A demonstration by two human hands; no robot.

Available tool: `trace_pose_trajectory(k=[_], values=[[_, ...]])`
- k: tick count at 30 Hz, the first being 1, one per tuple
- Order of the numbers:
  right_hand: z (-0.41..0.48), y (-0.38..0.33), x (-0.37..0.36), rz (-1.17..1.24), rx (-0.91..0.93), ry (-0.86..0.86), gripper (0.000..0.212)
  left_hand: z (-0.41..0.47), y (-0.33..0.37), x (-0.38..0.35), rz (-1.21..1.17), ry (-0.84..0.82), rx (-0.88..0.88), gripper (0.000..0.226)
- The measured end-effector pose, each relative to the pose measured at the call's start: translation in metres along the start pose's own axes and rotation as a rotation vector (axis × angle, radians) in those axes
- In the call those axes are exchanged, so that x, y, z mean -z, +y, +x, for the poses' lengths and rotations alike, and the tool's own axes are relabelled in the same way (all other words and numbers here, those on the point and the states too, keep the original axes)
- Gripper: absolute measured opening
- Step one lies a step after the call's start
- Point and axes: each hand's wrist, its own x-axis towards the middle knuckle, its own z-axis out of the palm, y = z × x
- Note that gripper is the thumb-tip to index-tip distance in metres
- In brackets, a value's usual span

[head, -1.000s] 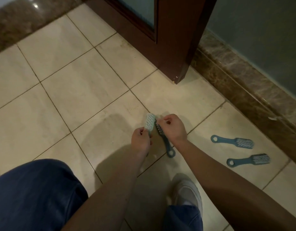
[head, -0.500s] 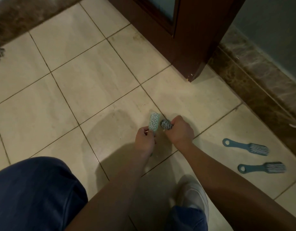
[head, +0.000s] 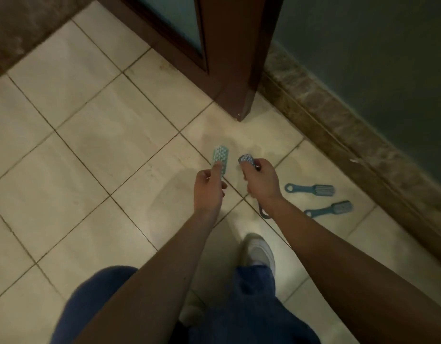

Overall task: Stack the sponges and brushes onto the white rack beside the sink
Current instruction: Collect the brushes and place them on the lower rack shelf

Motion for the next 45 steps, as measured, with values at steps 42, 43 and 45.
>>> trace_pose_trajectory(k=[42, 43, 45], values=[[-0.738, -0.258, 0.351, 0.81, -0.038, 1.077, 0.036, -0.689, 0.354, 0.099, 0.632, -1.409, -0.373, 0.009], [-0.75, -0.253, 0.351, 0.834, -0.053, 1.108, 0.042, -0.699, 0.35, 0.1, 0.67, -1.464, -0.409, 0.011], [-0.775, -0.24, 0.353, 0.907, -0.088, 1.147, 0.047, -0.721, 0.344, 0.104, 0.732, -1.554, -0.473, 0.017]])
